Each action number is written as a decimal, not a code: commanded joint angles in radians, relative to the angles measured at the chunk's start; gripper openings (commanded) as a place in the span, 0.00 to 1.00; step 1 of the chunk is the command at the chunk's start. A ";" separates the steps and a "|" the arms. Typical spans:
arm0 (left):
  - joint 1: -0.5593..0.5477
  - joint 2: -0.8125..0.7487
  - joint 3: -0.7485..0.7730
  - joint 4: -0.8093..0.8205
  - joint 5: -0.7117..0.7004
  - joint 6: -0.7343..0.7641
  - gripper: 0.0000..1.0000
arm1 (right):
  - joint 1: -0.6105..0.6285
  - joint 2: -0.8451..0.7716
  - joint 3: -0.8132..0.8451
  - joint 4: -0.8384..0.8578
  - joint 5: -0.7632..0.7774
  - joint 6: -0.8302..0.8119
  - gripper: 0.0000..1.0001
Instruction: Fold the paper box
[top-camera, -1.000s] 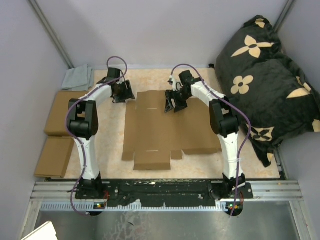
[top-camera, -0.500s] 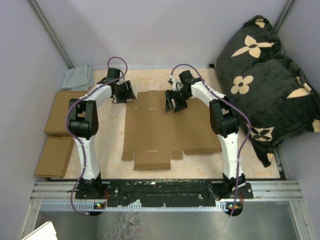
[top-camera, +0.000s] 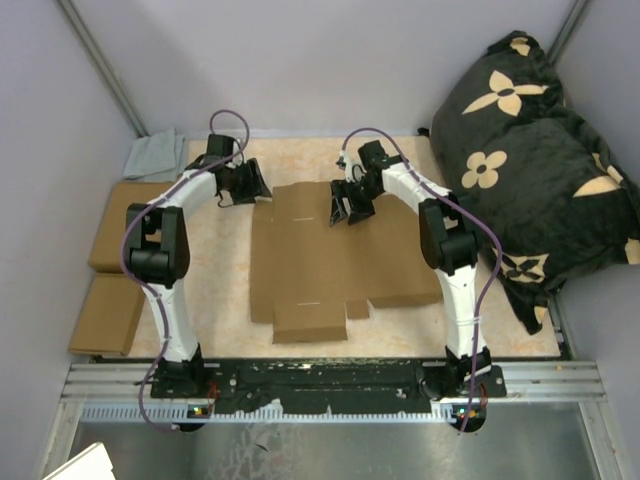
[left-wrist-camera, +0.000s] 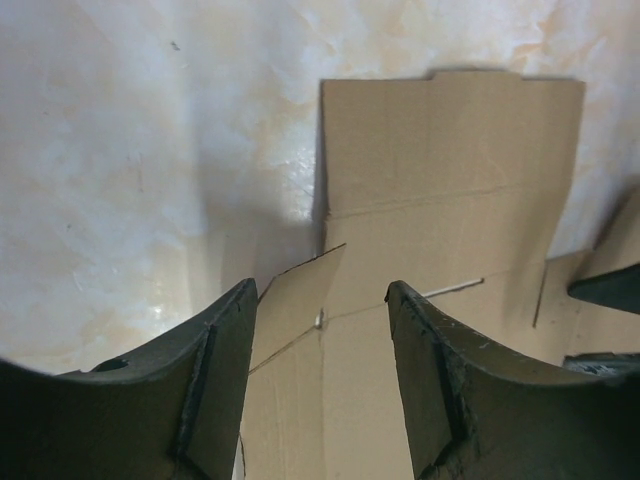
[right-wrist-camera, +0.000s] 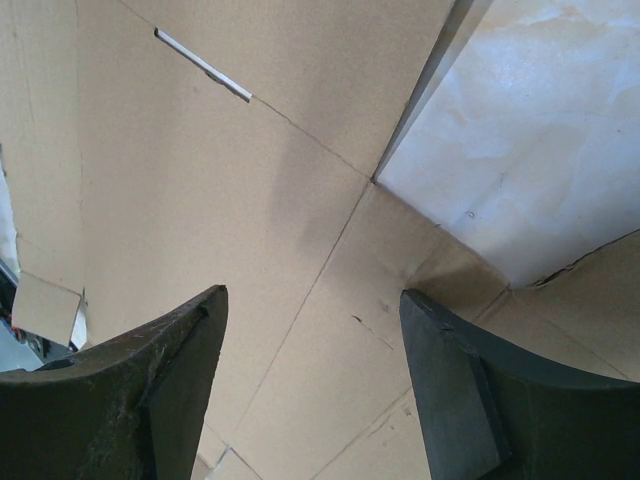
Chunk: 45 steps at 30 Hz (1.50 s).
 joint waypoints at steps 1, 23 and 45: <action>-0.009 -0.060 -0.053 -0.009 0.103 -0.019 0.60 | -0.009 0.101 -0.026 -0.017 0.138 -0.035 0.72; -0.063 -0.198 -0.310 -0.035 0.041 0.025 0.51 | -0.009 0.096 -0.038 -0.018 0.146 -0.032 0.72; -0.062 -0.056 -0.089 -0.062 -0.032 0.042 0.51 | -0.020 0.059 0.015 -0.015 0.162 0.001 0.71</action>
